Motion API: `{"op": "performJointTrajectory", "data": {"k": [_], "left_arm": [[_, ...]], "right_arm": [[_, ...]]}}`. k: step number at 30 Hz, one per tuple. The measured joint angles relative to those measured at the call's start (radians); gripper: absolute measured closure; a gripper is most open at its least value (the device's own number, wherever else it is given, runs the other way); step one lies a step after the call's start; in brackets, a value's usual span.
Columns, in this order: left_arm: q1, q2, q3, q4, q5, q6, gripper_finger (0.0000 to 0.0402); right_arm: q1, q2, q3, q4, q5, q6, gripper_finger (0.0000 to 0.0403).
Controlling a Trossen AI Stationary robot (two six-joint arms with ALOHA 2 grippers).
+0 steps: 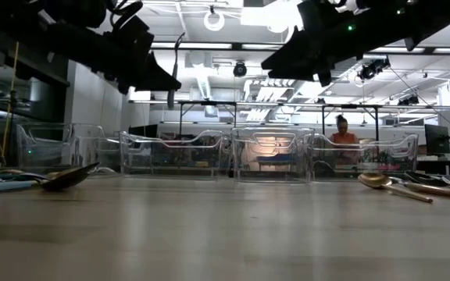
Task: Sort silverware by color (type)
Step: Put the blue spoon into the middle left transparent bin
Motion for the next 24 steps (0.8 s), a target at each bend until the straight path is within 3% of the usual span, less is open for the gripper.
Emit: {"op": "performJointTrajectory", "data": {"k": [8,13,24], "left_arm": [[0.034,0.0,0.044,-0.039,-0.045,-0.026,0.0369],[0.129,0.059,0.253,-0.392,-0.032,-0.02,0.0369],[0.33,0.307,0.768,-0.98,-0.004,0.212,0.0369]], "right_arm": [[-0.046,0.0,0.0,0.06,0.0,-0.022,0.0253],[-0.068,0.0,0.0,0.067,0.0,-0.022,0.0253],[-0.078,0.0,0.0,0.087,0.0,-0.022,0.0253]]}}
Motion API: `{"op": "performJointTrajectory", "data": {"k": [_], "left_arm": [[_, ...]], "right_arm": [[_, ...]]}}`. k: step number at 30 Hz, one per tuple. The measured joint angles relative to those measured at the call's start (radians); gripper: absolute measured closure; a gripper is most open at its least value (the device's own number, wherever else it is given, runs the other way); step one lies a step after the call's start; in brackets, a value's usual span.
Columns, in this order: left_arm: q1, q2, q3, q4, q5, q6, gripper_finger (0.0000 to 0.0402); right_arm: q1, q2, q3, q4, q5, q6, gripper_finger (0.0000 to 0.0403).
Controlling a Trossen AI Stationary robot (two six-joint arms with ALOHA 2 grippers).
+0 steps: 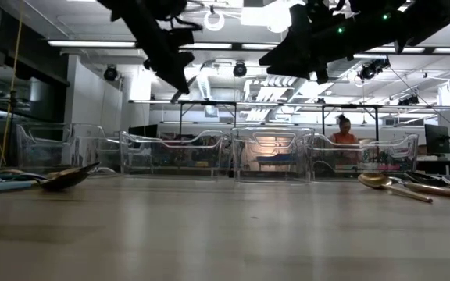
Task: Sort silverware by color (type)
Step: Put the blue spoon into the middle left transparent bin
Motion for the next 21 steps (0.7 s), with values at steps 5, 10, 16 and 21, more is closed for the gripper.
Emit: {"op": "performJointTrajectory", "data": {"k": [5,10,16,21], "left_arm": [[0.062,0.091,0.1,-0.121,0.085,0.09,0.0369],[0.118,0.189,0.106,-0.165,0.225,0.229,0.0369],[0.151,0.331,0.106,-0.168,0.234,0.319,0.0369],[0.17,0.411,0.106,-0.126,0.231,0.372,0.0364]], "right_arm": [[0.0,0.0,0.0,-0.002,0.0,-0.022,0.0253],[0.0,0.0,0.0,-0.008,0.0,-0.021,0.0253],[0.0,0.0,0.0,-0.018,0.0,-0.018,0.0253],[0.0,0.0,0.0,-0.028,0.0,-0.018,0.0253]]}}
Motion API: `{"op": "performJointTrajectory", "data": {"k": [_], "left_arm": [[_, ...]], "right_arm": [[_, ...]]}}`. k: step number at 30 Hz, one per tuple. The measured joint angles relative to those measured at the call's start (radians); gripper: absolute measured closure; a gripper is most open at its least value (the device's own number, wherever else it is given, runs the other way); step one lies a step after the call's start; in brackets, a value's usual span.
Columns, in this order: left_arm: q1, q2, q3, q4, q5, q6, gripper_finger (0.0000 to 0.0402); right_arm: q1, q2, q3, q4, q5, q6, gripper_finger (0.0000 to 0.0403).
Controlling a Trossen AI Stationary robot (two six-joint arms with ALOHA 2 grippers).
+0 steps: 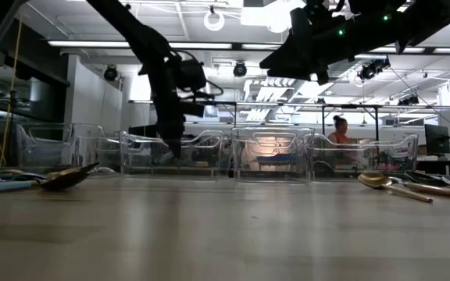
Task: Sort silverware by color (type)
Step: Put the blue spoon into the middle left transparent bin, then put the gold spoon into the right transparent bin
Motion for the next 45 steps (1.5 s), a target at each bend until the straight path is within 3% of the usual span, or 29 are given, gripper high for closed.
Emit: {"op": "performJointTrajectory", "data": {"k": [18,35,41,45], "left_arm": [[0.023,0.069,0.002,-0.001,0.038,0.069,0.0356],[0.013,0.068,0.004,-0.01,-0.004,0.096,0.0261],[-0.012,0.055,0.127,-0.179,-0.169,0.105,0.024],[-0.017,-0.011,0.239,-0.279,-0.161,0.028,0.024]], "right_arm": [[0.0,0.0,0.0,-0.015,0.0,0.0,0.0253],[0.0,0.0,0.0,-0.027,0.0,0.0,0.0253],[0.0,0.0,0.0,-0.036,0.0,0.0,0.0253],[0.0,0.0,0.0,-0.036,0.0,-0.005,0.0253]]}}
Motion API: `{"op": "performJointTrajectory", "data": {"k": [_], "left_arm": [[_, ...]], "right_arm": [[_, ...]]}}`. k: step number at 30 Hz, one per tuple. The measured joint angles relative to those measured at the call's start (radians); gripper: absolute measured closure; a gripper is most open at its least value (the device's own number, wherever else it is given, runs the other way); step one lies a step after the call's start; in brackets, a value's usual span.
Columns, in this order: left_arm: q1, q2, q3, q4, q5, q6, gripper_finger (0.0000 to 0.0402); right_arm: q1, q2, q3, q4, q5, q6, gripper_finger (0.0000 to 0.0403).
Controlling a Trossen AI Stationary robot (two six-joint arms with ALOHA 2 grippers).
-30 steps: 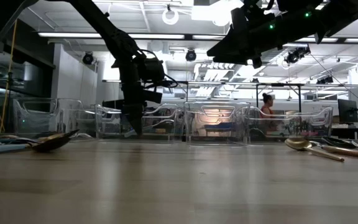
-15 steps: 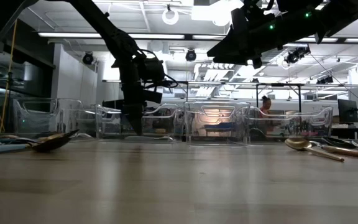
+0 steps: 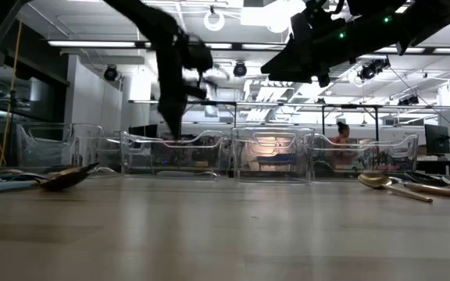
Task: Sort silverware by color (type)
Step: Put the gold spoon into the right transparent bin
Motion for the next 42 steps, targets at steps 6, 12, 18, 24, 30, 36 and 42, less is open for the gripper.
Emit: {"op": "performJointTrajectory", "data": {"k": [6,12,18,24,30,36,42], "left_arm": [[0.003,-0.237,0.014,0.059,0.352,-0.174,0.0245],[-0.076,-0.545,-0.264,0.397,0.711,-0.273,0.0245],[-0.247,-0.811,-0.731,0.864,0.686,-0.401,0.0245],[-0.409,-0.916,-1.133,1.415,0.474,-0.51,0.0245],[-0.471,-0.924,-1.264,1.576,0.376,-0.512,0.0245],[-0.474,-0.923,-1.256,1.579,0.374,-0.502,0.0245],[-0.474,-0.923,-1.251,1.572,0.374,-0.474,0.0245]], "right_arm": [[0.0,0.0,0.0,-0.002,0.0,-0.002,0.0253],[0.003,0.0,0.0,-0.002,-0.003,-0.002,0.0253],[0.003,0.0,0.0,0.003,-0.07,-0.003,0.0253],[0.003,0.0,0.0,0.049,-0.097,-0.023,0.0253],[0.003,0.0,0.0,0.117,-0.148,-0.084,0.0253],[0.003,0.0,0.0,0.132,-0.178,-0.126,0.0253],[0.003,0.006,0.0,0.119,-0.197,-0.134,0.0253]]}}
